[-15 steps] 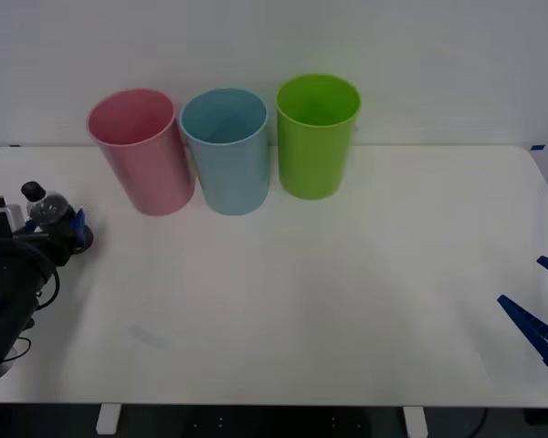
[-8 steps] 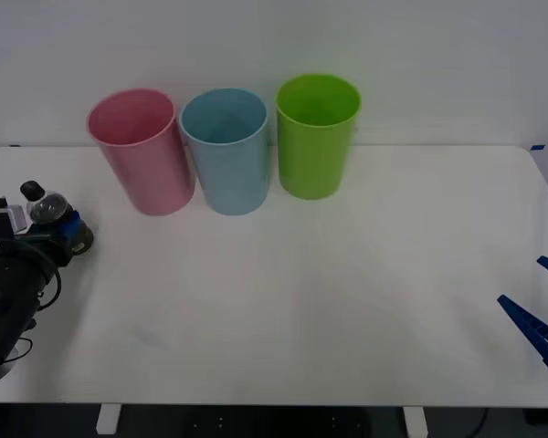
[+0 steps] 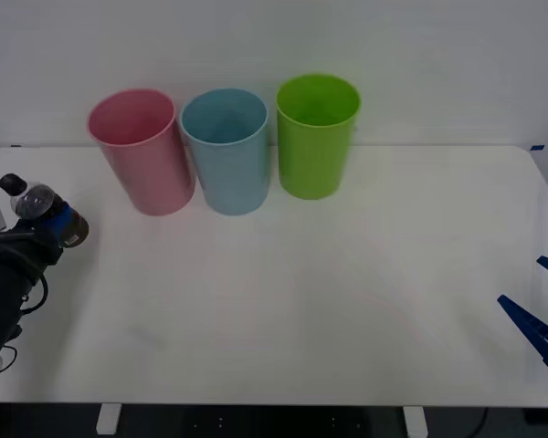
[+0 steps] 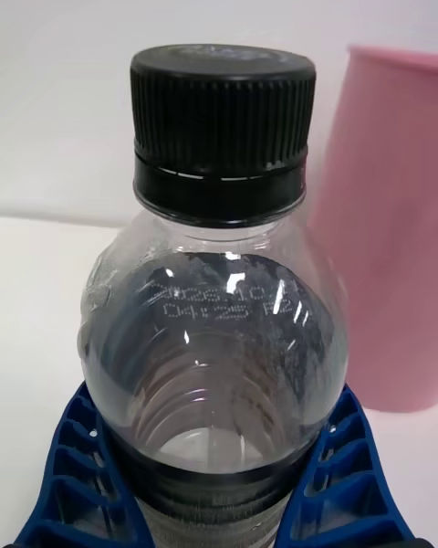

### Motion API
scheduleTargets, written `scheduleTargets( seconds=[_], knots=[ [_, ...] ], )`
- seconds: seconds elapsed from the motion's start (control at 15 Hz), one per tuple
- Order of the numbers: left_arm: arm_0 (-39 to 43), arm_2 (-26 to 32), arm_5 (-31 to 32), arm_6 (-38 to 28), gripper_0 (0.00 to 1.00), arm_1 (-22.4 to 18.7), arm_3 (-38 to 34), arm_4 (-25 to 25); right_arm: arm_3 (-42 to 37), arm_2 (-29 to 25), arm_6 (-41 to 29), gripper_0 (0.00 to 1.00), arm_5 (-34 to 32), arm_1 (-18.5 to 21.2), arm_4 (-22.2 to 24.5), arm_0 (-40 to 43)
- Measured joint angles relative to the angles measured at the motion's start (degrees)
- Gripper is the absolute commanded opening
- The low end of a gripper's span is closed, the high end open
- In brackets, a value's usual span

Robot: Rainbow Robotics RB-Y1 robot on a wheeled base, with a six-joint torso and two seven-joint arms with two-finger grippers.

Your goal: Grasp the object on the table and drop it into the matching bin: aluminum can to the light blue bin, PET bottle to the pink bin.

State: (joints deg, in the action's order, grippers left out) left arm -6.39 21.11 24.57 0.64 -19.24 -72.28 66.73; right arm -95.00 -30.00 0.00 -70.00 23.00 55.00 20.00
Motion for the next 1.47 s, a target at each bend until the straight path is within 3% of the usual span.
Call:
scheduleTargets(
  seconds=[0.6, 0.87, 1.2, 1.47],
  knots=[
    [6.6, 0.3, 0.2, -5.7, 0.0, -2.7, -15.8, -4.3, 0.0, 0.0, 0.0, 1.0, 0.0, 0.0, 0.0, 0.0],
    [6.5, 1.4, -0.2, -15.0, 0.0, -6.0, -21.3, -5.8, 0.0, 0.0, 0.0, 1.0, 0.0, 0.0, 0.0, 0.0],
    [5.8, 1.8, -1.0, -20.8, 0.0, -13.2, -24.1, -8.6, 0.0, 0.0, 0.0, 1.0, 0.0, 0.0, 0.0, 0.0],
    [2.1, 0.2, -2.7, -22.3, 0.0, -14.8, -24.1, -8.5, 0.0, 0.0, 0.0, 1.0, 0.0, 0.0, 0.0, 0.0]
  ],
)
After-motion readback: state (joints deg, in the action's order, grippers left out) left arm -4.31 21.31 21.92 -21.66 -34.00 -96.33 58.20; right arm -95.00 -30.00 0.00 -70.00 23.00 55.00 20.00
